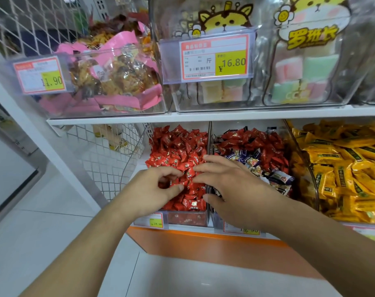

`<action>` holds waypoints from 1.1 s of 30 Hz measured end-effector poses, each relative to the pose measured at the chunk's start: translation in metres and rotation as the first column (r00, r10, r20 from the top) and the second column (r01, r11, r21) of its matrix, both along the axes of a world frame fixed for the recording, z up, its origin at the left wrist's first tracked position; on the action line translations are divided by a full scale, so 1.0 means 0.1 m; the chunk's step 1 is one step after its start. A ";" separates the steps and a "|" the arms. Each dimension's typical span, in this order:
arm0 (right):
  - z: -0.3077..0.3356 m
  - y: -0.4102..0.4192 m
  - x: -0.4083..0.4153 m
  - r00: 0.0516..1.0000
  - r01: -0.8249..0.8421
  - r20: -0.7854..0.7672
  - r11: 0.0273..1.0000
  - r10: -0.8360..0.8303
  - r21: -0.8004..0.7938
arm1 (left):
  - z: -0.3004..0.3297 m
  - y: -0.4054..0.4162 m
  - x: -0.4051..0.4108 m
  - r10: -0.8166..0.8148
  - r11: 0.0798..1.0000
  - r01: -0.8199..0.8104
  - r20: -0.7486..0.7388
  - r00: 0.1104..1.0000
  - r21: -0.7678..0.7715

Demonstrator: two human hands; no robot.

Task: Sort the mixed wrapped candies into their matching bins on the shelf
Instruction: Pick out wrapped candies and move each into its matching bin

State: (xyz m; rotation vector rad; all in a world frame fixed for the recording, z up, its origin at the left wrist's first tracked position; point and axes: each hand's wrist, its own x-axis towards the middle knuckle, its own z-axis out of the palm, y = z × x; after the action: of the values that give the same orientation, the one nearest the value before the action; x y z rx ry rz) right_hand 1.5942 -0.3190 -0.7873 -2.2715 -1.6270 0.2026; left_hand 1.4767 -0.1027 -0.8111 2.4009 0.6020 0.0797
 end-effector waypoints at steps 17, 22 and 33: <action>-0.02 -0.01 0.01 1.000 -0.005 0.008 1.000 0.005 0.007 | 0.10 0.09 -0.01 -0.182 0.933 0.305 -0.480 0.858 0.191; -0.01 -0.02 -0.01 1.000 -0.002 0.008 1.000 0.002 0.005 | 0.04 0.10 0.00 -0.063 0.963 0.155 -0.374 0.925 0.220; -0.03 0.00 -0.02 1.000 -0.004 0.027 1.000 0.003 0.031 | -0.22 0.03 0.20 0.183 0.959 -0.162 -0.069 0.981 0.234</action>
State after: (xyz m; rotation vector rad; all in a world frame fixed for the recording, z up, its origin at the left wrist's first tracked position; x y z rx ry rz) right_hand 1.5924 -0.3194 -0.7898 -2.2574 -1.6357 0.1473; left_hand 1.4966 -0.0993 -0.8336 2.5779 0.8872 0.1217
